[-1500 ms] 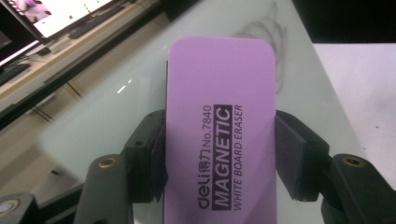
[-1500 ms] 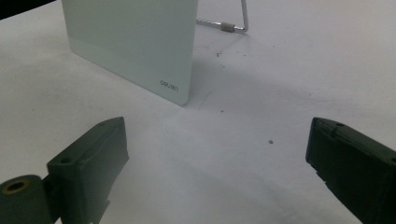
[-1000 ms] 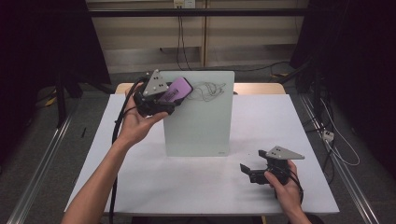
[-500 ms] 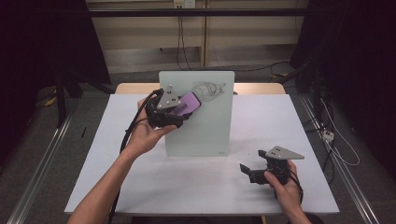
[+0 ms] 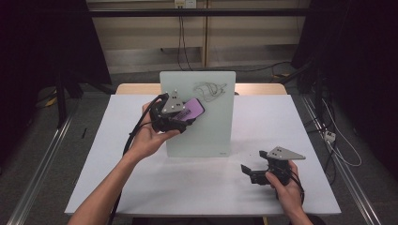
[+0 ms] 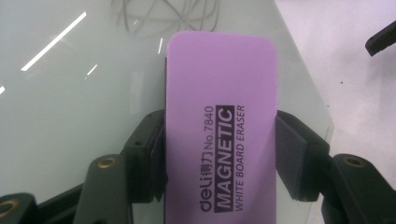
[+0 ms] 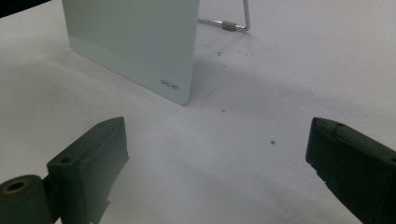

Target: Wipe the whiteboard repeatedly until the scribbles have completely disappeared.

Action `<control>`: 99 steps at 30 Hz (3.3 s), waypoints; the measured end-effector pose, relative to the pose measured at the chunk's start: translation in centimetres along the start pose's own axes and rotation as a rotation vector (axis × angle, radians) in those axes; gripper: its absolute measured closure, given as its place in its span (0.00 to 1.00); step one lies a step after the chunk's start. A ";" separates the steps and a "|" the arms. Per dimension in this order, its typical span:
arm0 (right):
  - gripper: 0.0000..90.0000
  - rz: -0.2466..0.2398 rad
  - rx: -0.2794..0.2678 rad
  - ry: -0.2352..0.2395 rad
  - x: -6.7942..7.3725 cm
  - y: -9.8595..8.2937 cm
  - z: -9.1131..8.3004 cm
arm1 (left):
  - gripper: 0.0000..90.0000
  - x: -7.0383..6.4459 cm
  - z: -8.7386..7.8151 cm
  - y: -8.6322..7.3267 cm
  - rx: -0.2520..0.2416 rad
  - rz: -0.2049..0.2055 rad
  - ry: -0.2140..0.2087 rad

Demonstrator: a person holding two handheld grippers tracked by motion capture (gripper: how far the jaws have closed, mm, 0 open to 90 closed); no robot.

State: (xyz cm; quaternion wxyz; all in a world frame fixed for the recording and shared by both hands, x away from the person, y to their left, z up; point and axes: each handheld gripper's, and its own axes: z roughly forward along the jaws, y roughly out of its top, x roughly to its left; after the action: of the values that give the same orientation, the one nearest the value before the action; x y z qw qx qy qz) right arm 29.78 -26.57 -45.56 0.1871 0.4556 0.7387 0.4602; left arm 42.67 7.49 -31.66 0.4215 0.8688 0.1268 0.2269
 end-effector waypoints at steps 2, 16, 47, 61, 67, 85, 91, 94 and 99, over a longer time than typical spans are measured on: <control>0.06 0.000 0.000 0.000 0.0 0.0 0.0 | 0.45 0.3 -0.2 0.4 -0.002 -0.005 0.006; 0.06 0.002 0.000 0.002 -0.1 0.0 0.0 | 0.45 4.0 -2.9 3.1 -0.084 -0.059 0.098; 0.07 -0.004 -0.001 0.000 0.1 0.0 0.0 | 0.45 1.2 0.1 4.1 -0.025 -0.002 0.040; 0.06 -0.005 -0.004 0.001 0.1 0.0 -0.1 | 0.45 -1.6 2.5 2.9 0.023 0.030 -0.025; 0.07 -0.007 -0.006 0.001 0.1 0.0 -0.1 | 0.45 -1.5 2.5 2.9 0.030 0.025 -0.045; 0.06 -0.007 -0.006 0.005 0.1 0.0 -0.1 | 0.45 2.5 -0.3 5.8 -0.054 -0.039 0.033; 0.07 -0.006 -0.004 0.006 0.1 0.0 -0.1 | 0.45 2.0 0.3 6.1 -0.051 -0.023 0.033; 0.06 -0.007 -0.004 0.006 0.1 0.0 -0.1 | 0.45 1.9 0.5 6.4 -0.049 -0.017 0.031; 0.06 -0.006 -0.004 0.005 0.1 0.0 -0.1 | 0.45 1.6 0.9 6.8 -0.049 -0.007 0.030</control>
State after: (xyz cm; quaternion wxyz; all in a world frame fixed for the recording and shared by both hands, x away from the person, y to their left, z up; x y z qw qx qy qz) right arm 29.66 -26.53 -45.48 0.1873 0.4519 0.7397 0.4622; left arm 44.74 3.35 -26.33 0.4417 0.8542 0.1306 0.2413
